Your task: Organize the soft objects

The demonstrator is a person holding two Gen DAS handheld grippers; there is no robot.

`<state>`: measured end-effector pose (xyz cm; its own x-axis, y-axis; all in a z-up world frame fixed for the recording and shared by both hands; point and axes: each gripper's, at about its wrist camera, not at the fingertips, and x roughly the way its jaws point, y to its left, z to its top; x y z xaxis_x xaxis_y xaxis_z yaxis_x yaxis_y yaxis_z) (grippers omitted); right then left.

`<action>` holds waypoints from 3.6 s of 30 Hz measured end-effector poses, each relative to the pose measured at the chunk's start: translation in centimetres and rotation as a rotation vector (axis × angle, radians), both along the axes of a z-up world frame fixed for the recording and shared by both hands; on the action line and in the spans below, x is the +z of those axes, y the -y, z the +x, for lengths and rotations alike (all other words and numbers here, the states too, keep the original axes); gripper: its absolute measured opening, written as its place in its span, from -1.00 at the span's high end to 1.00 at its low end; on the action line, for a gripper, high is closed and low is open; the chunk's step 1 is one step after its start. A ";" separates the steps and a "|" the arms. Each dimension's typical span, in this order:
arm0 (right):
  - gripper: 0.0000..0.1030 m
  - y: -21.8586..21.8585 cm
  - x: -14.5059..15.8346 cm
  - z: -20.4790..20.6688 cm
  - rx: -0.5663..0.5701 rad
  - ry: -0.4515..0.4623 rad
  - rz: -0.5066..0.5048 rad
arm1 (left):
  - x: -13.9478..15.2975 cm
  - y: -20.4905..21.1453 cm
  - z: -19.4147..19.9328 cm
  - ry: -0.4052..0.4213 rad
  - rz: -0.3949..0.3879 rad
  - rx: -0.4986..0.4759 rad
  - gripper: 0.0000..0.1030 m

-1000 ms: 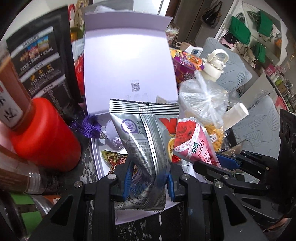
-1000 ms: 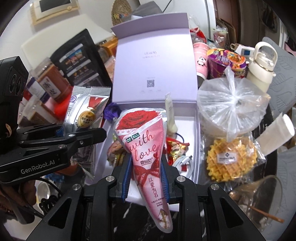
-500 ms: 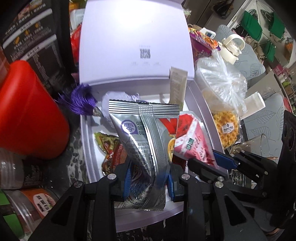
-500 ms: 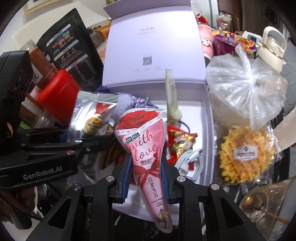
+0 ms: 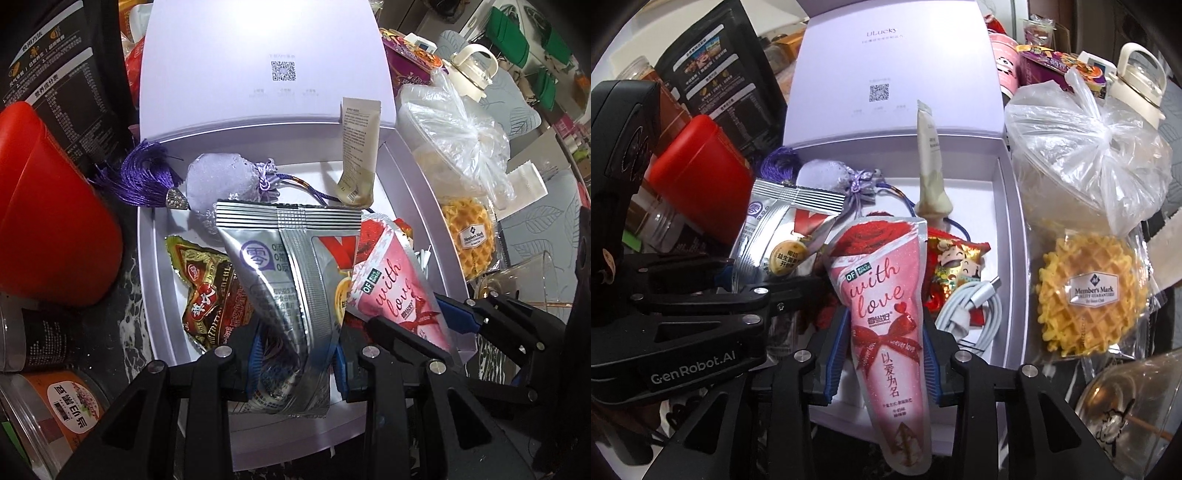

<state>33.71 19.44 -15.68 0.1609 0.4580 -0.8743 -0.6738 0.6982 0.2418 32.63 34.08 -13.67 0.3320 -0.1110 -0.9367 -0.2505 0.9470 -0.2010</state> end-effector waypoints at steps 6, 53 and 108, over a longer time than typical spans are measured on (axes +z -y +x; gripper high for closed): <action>0.22 0.1 0.3 0.0 -0.003 -0.005 -0.028 | -0.3 0.3 0.4 -0.026 0.018 0.000 0.40; -0.15 9.6 21.1 -8.8 -0.177 0.338 0.065 | 21.0 5.2 -9.0 0.323 0.276 0.021 -0.35; -0.54 19.6 25.0 -22.2 -0.232 0.412 0.107 | 24.3 12.9 -24.0 0.400 0.299 0.074 -0.50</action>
<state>11.48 -0.18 9.30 0.5929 0.4526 -0.6661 -0.5577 0.8274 0.0659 8.59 21.21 10.65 0.6680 0.1804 -0.7219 -0.2778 0.9605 -0.0170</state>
